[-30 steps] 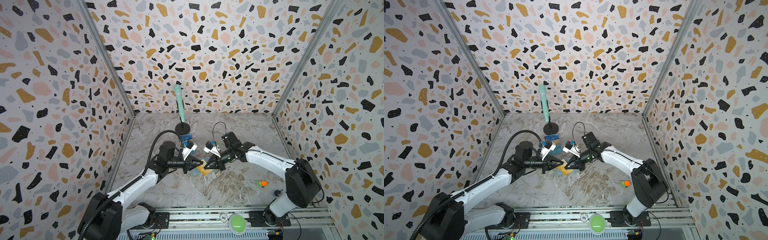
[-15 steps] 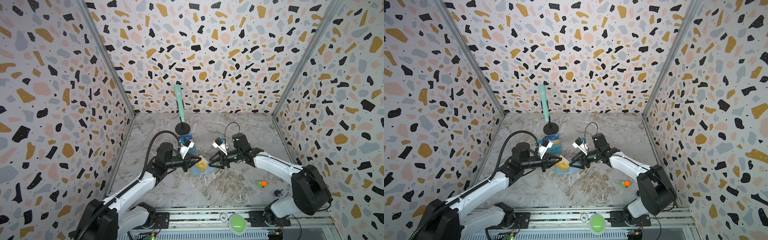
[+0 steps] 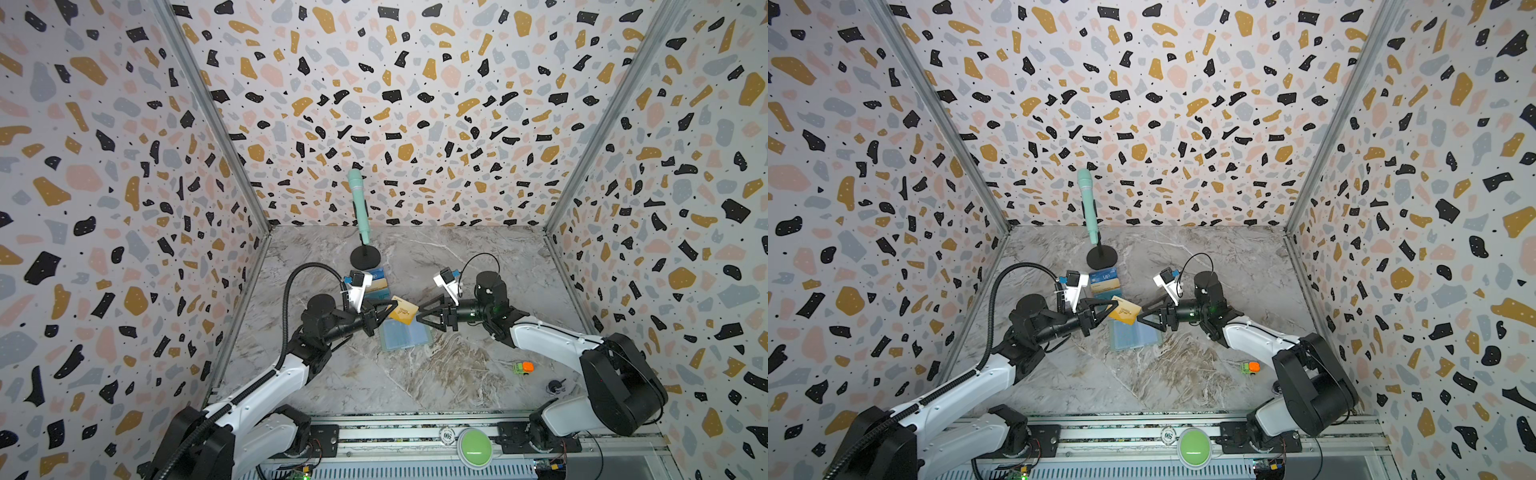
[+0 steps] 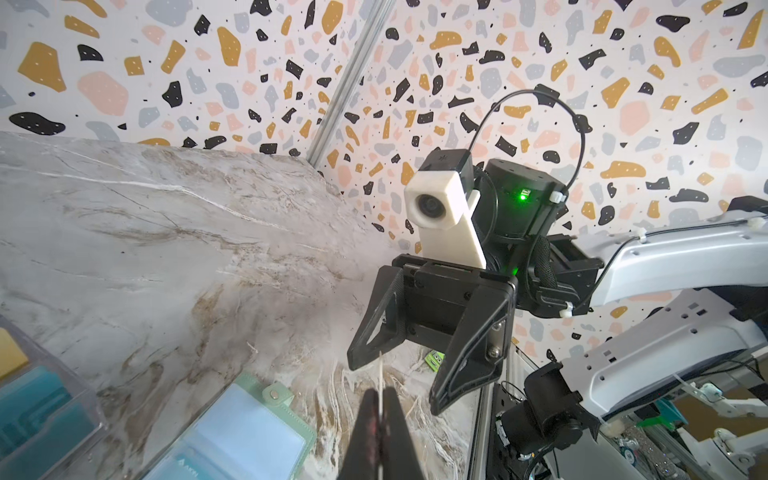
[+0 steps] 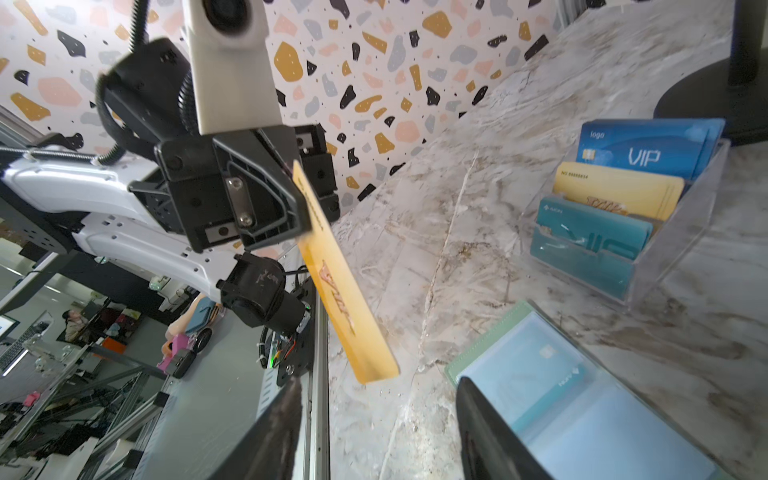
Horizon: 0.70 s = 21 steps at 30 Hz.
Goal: Take the credit cards out of the card holder
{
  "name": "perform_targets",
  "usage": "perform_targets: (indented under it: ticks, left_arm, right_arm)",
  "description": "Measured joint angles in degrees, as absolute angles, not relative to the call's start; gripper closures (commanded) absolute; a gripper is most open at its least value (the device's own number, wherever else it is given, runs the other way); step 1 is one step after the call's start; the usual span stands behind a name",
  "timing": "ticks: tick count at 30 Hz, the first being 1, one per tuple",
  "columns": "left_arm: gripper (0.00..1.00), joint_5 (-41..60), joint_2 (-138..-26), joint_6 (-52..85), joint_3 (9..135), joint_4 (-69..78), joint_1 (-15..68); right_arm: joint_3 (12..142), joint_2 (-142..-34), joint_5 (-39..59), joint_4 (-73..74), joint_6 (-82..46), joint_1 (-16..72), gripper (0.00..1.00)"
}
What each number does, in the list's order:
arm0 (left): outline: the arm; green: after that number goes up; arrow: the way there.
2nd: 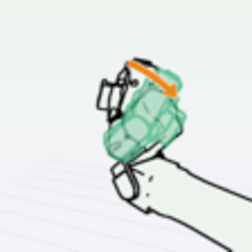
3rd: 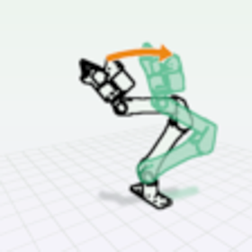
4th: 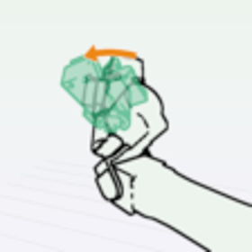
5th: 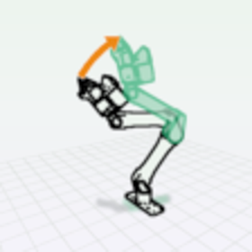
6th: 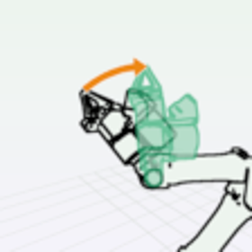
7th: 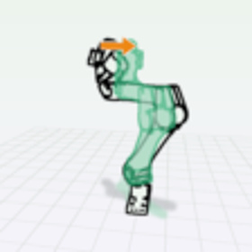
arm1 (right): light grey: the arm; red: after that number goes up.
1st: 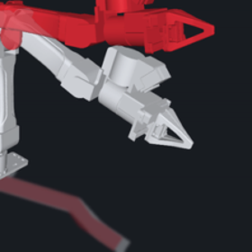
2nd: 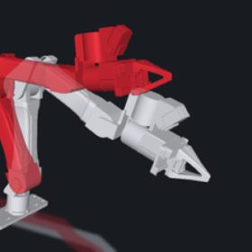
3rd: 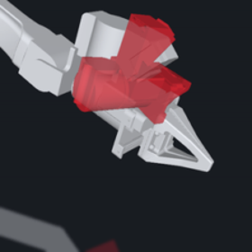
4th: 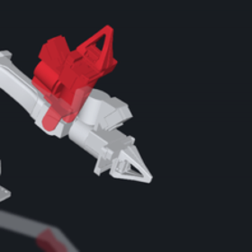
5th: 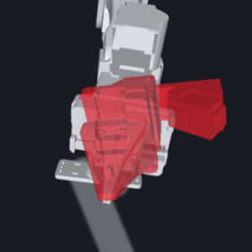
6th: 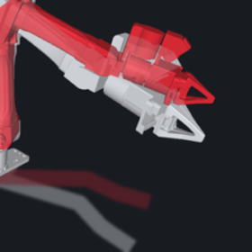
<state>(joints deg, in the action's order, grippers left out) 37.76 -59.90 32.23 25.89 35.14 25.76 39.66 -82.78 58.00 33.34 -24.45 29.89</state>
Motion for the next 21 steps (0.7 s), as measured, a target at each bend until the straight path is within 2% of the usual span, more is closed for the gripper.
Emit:
perform_targets:
  ticks: [8, 21]
  left_arm:
    - [1.00, 35.3, -56.8, 36.7, 23.0, 41.8, 25.7]
    - [1.00, 33.9, -56.5, 42.3, 21.2, 50.1, 25.7]
  right_arm:
    - [38.1, -85.2, 58.8, 48.4, -34.2, 30.0, 0.50]
    - [38.1, -85.5, 59.7, 54.1, -37.3, 32.6, 0.66]
